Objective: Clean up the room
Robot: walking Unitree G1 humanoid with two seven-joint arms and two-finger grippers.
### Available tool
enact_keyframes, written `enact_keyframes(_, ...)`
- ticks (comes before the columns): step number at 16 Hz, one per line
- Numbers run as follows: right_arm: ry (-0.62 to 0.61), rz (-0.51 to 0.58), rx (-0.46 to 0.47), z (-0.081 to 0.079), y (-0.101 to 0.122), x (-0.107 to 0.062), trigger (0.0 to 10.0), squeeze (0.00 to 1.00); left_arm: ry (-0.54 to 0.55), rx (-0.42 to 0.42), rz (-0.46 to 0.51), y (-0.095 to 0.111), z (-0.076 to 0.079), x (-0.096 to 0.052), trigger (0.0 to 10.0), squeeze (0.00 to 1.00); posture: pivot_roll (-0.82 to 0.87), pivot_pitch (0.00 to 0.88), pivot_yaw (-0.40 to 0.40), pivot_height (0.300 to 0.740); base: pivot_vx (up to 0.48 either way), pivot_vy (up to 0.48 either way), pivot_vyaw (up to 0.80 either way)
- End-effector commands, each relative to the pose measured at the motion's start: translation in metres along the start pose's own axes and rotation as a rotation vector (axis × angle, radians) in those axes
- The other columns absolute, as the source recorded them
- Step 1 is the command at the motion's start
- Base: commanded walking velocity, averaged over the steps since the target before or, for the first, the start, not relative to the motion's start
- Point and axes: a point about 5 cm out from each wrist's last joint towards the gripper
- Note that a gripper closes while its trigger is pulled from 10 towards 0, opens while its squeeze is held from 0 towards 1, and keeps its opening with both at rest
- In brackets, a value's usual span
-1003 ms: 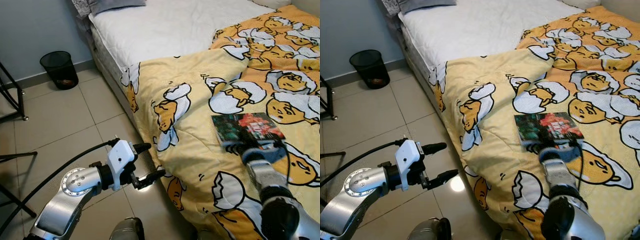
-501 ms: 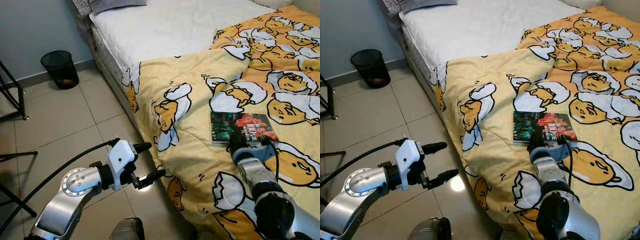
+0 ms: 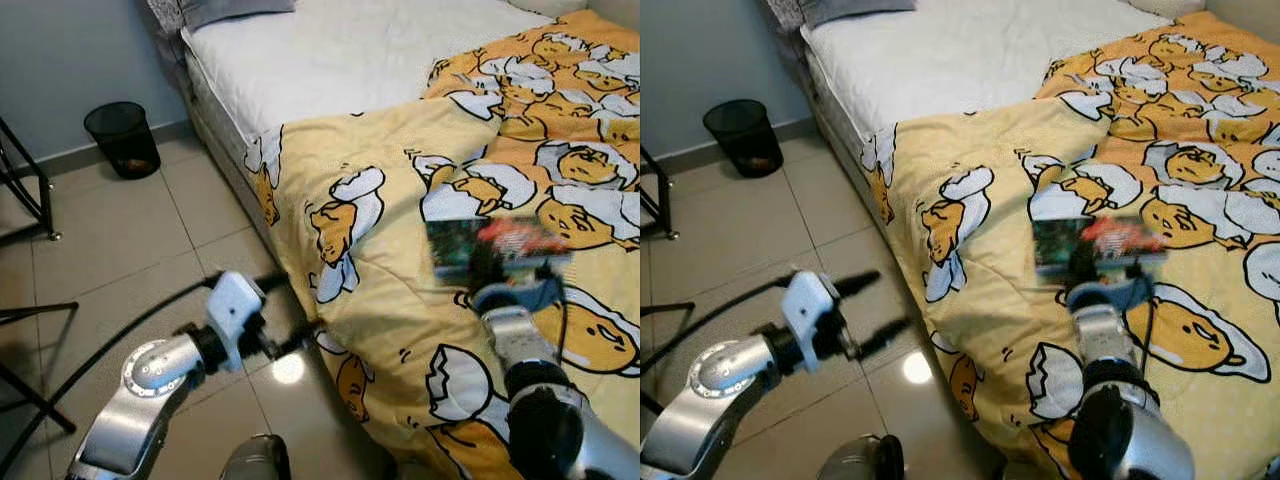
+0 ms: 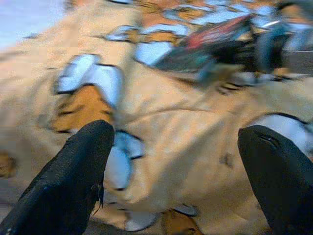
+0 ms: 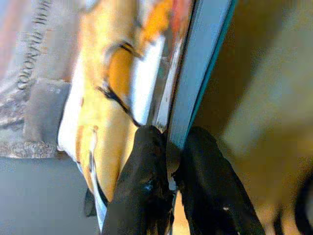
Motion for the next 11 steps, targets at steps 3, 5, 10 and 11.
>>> enact_keyframes(3, 0.143, 0.227, -0.312, -0.04, 0.028, -0.014, 0.0, 0.0, 0.211, 0.012, 0.031, 0.009, -0.015, 0.003, 10.0, 0.96, 0.01, 0.0, 0.057, 0.74, 0.0, 0.0, 0.0)
enact_keyframes(5, 0.167, 0.307, -0.544, -0.059, 0.028, -0.031, 0.0, 0.0, 0.312, 0.021, 0.034, 0.014, -0.022, 0.007, 10.0, 0.02, -0.01, 0.0, 0.061, 0.74, 0.0, 0.0, 0.0)
enact_keyframes(10, 0.179, 0.366, -0.988, -0.07, 0.0, -0.061, 10.0, 0.0, 0.432, 0.056, 0.027, 0.015, -0.026, 0.016, 10.0, 0.0, -0.02, 0.0, 0.048, 0.74, 0.0, 0.0, 0.0)
enact_keyframes(11, 0.157, 0.341, -0.998, -0.067, -0.004, -0.063, 10.0, 0.0, 0.435, 0.064, 0.02, 0.014, -0.025, 0.017, 10.0, 0.0, -0.02, 0.0, 0.047, 0.74, 0.0, 0.0, 0.0)
Point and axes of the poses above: a point about 5 cm out from each wrist's last joint towards the gripper, its own x axis pointing out of the wrist towards the gripper, its own y axis along the axis of the wrist's last joint, z = x × y, and after that the axes turned 3 degrees about x, right-handed
